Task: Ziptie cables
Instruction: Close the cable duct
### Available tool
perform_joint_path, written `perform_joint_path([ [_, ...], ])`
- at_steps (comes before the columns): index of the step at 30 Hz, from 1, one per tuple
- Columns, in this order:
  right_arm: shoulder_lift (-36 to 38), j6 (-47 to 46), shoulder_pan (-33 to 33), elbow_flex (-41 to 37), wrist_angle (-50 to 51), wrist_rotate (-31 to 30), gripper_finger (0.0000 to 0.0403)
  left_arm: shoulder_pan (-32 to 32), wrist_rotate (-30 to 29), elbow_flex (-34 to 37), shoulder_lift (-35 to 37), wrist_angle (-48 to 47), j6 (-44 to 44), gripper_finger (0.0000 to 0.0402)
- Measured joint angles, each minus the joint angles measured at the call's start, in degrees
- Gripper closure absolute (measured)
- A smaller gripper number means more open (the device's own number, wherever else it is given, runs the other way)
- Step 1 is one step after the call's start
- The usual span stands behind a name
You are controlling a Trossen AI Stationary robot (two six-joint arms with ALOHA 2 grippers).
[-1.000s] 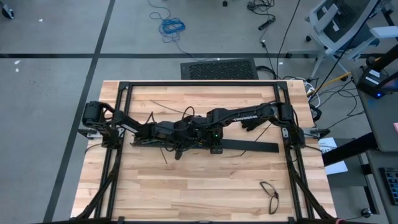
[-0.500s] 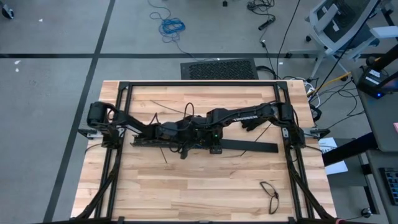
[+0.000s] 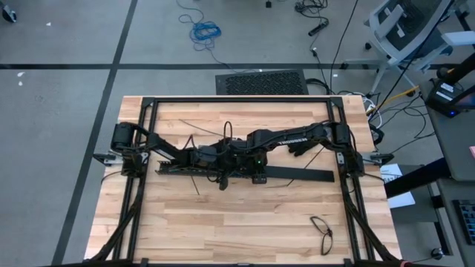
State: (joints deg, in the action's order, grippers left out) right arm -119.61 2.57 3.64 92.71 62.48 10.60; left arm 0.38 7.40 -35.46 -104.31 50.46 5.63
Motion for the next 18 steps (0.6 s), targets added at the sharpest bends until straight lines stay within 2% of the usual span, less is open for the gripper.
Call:
perform_joint_path([
  [18,0.0,1.51,-0.02,0.12,0.08,0.23,0.0147,-0.02,-0.42,-0.07,0.74,-0.26,-0.03,0.0401],
])
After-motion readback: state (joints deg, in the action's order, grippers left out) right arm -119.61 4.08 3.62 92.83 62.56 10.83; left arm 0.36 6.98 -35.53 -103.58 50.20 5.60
